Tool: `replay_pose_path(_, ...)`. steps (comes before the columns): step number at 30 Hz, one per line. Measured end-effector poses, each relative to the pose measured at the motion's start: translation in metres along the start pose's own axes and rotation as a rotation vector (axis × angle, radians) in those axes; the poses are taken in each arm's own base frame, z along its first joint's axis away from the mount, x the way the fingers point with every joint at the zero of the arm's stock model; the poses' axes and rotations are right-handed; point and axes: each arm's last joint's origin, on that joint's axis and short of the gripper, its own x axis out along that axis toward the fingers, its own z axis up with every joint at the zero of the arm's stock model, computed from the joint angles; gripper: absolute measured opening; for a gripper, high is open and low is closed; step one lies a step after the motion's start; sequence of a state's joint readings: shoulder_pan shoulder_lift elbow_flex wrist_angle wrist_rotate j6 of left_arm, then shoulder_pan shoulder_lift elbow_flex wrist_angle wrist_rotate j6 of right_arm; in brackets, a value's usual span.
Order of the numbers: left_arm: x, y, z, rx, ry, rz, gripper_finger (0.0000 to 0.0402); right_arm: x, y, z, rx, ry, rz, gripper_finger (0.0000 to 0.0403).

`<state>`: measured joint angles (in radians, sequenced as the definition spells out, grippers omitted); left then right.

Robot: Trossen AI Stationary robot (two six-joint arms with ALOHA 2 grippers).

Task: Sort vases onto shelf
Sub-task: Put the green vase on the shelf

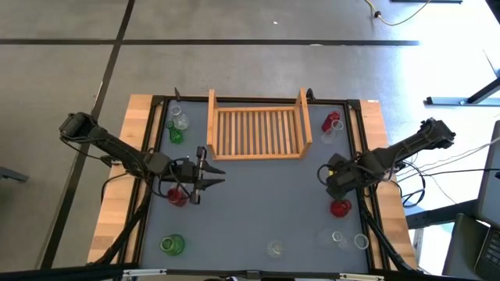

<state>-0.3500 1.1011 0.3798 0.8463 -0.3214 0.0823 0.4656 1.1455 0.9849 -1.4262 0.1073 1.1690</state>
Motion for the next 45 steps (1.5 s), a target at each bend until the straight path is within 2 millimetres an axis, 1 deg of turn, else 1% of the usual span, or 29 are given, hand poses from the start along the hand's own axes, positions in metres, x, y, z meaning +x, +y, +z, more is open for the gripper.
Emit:
replay_pose_path(3,0.000,0.000,0.000,-0.022,0.002,-0.001,0.0108,0.015,-0.003,-0.004,-0.003,0.041,0.032,0.0204)
replay_pose_path(6,0.000,0.000,0.000,-0.027,0.003,-0.002,0.0111,0.024,-0.003,-0.007,-0.001,0.048,0.097,0.0204)
replay_pose_path(11,0.000,0.000,-0.001,-0.025,0.008,-0.002,0.0106,0.033,-0.013,-0.012,0.022,0.056,0.060,0.0204)
replay_pose_path(20,0.000,0.000,-0.001,-0.006,0.008,-0.001,0.0103,0.052,-0.017,-0.016,0.031,0.092,0.015,0.0204)
replay_pose_path(36,0.000,0.000,-0.001,0.002,0.008,-0.001,0.0103,0.053,-0.015,-0.017,0.059,0.136,0.051,0.0204)
replay_pose_path(40,0.000,0.000,-0.001,0.005,0.008,-0.001,0.0103,0.056,-0.016,-0.018,0.058,0.140,0.041,0.0203)
replay_pose_path(43,0.000,0.000,-0.001,0.034,0.008,-0.001,0.0103,0.056,-0.014,-0.017,0.057,0.140,0.042,0.0192)
replay_pose_path(45,0.000,0.000,-0.001,0.036,0.007,-0.002,0.0103,0.056,-0.014,-0.017,0.057,0.139,0.042,0.0175)
